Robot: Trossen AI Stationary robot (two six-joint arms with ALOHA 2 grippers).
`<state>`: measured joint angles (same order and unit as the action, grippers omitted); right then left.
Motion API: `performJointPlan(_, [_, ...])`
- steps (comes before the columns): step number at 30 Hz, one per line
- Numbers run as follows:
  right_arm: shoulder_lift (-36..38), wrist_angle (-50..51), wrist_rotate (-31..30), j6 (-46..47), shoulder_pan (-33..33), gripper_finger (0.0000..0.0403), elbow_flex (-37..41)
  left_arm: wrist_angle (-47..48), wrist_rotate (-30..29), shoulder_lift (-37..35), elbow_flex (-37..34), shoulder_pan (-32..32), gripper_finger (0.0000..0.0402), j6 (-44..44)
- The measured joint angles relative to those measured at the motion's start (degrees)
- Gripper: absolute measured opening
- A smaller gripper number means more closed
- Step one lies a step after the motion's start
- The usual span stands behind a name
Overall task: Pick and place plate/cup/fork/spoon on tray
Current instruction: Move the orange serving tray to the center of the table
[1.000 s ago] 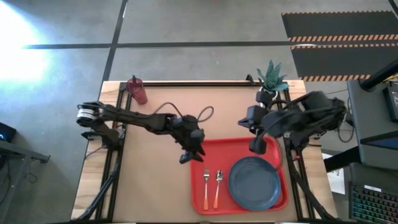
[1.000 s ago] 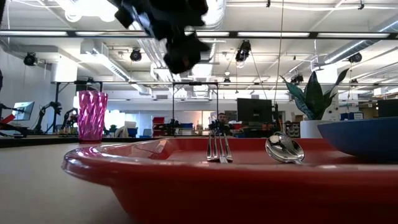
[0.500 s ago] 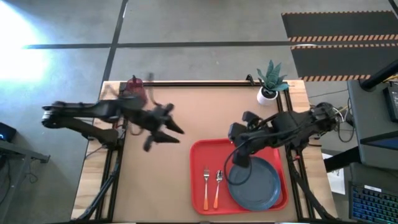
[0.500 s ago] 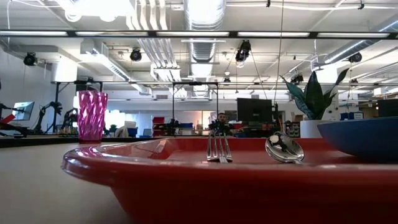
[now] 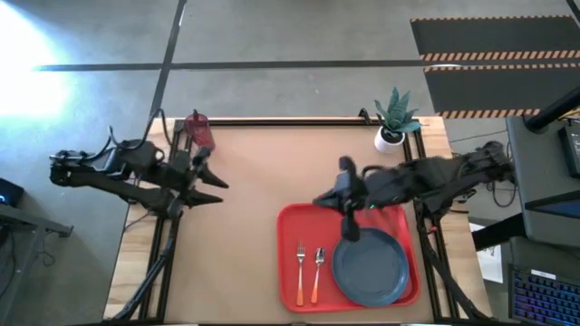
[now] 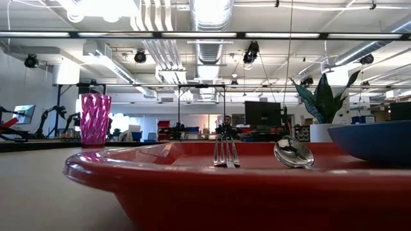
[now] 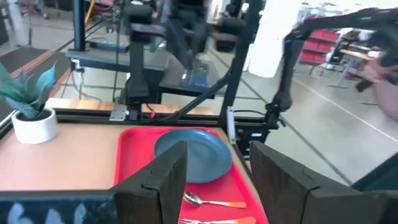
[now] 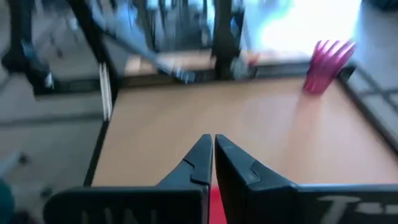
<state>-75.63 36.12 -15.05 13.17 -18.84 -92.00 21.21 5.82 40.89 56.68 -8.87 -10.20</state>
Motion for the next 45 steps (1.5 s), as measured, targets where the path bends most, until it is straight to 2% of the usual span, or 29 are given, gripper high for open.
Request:
performJointPlan(4, [8.2,-5.4,-1.6,-0.4,0.1,0.0008,5.9,0.4,-1.6,-4.3,-2.9,-1.9,0.0156,-2.0])
performJointPlan(9, [16.4,-5.2,-6.1,2.9,-0.9,0.0008,11.8,0.5,-5.3,-10.1,-6.7,-3.3,0.0134,-4.3])
performJointPlan(18, [21.7,-5.1,-3.6,20.7,-1.0,0.0008,27.7,-2.0,-6.2,-14.8,-8.3,-3.3,0.0090,-2.7])
performJointPlan(21, [21.5,-7.9,-0.6,27.8,-1.0,0.0008,34.0,-2.3,-6.2,-14.9,-8.3,-3.3,0.0087,-2.5])
performJointPlan(25, [20.6,-16.8,3.2,33.2,-1.0,0.0008,41.8,-2.6,-6.1,-13.9,-8.3,-3.3,0.0086,-2.5])
performJointPlan(33, [15.9,-25.1,7.9,46.1,-1.0,0.0008,52.2,-2.8,-5.5,-12.2,-8.3,-3.3,0.0086,-2.6])
performJointPlan(38, [10.0,-35.4,9.0,47.8,-1.0,0.0008,56.1,-3.0,-5.5,-12.2,-8.3,-3.3,0.0086,-2.6])
performJointPlan(45, [-0.1,-36.4,9.2,46.3,2.9,0.0008,55.3,-3.1,-5.4,-12.1,-8.3,-3.3,0.0086,-2.6])
